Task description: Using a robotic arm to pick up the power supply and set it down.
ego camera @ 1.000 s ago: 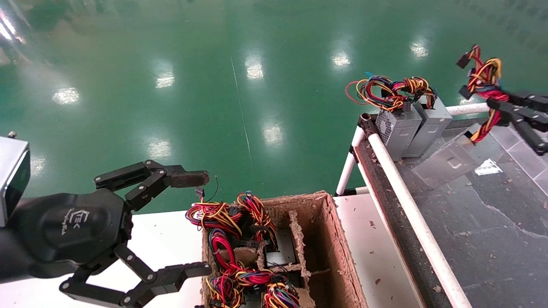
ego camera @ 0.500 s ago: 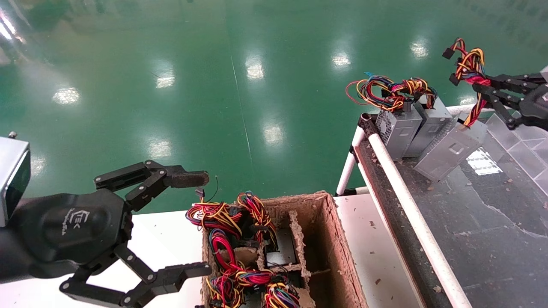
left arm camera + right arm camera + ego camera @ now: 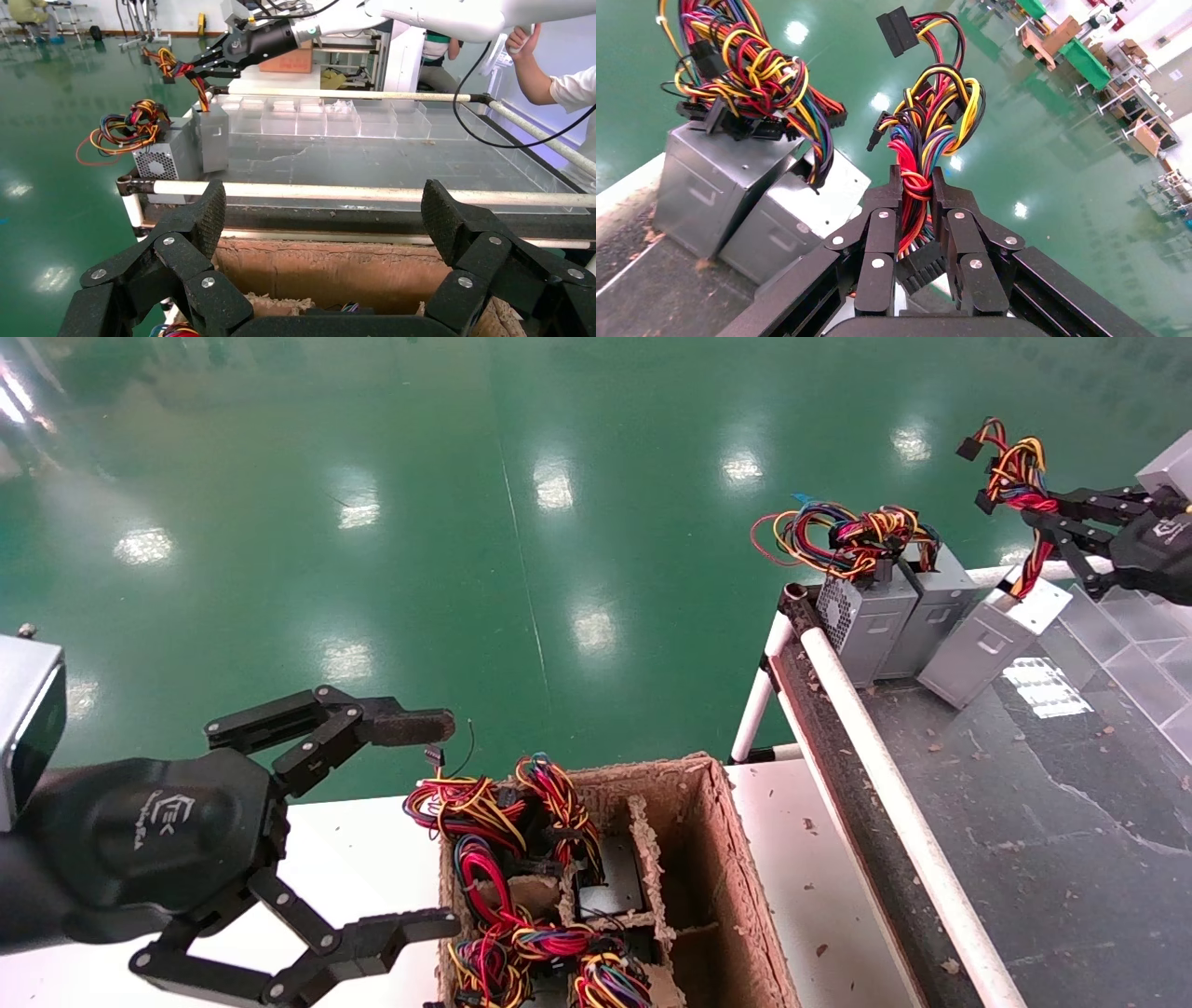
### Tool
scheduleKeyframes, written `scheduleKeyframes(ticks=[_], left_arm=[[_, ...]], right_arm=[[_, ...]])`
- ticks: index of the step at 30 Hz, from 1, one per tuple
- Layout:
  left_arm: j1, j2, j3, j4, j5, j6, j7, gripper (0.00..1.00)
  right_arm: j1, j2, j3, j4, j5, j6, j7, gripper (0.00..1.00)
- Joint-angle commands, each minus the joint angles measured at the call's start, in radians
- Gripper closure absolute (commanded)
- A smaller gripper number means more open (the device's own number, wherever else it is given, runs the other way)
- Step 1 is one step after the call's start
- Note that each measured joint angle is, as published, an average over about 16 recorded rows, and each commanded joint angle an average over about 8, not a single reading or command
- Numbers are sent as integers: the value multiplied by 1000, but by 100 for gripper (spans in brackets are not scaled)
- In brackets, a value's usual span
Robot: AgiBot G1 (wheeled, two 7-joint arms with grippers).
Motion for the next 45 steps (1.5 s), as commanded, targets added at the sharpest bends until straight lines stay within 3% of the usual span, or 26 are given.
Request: scheduleKeyframes(ticks=[1, 17, 25, 37, 45], left_arm=[[0, 0, 0, 0, 0, 0, 0, 0], [0, 0, 0, 0, 0, 0, 0, 0], [0, 0, 0, 0, 0, 0, 0, 0], [0, 0, 0, 0, 0, 0, 0, 0], [0, 0, 0, 0, 0, 0, 0, 0]], right_arm=[[21, -14, -5, -28, -10, 0, -15, 100], [203, -168, -49, -281, -81, 18, -86, 98], [251, -212, -45, -376, -77, 23, -143, 0], [284, -230, -33, -459, -61, 11, -204, 0], [303, -213, -12, -497, -28, -64, -192, 0]])
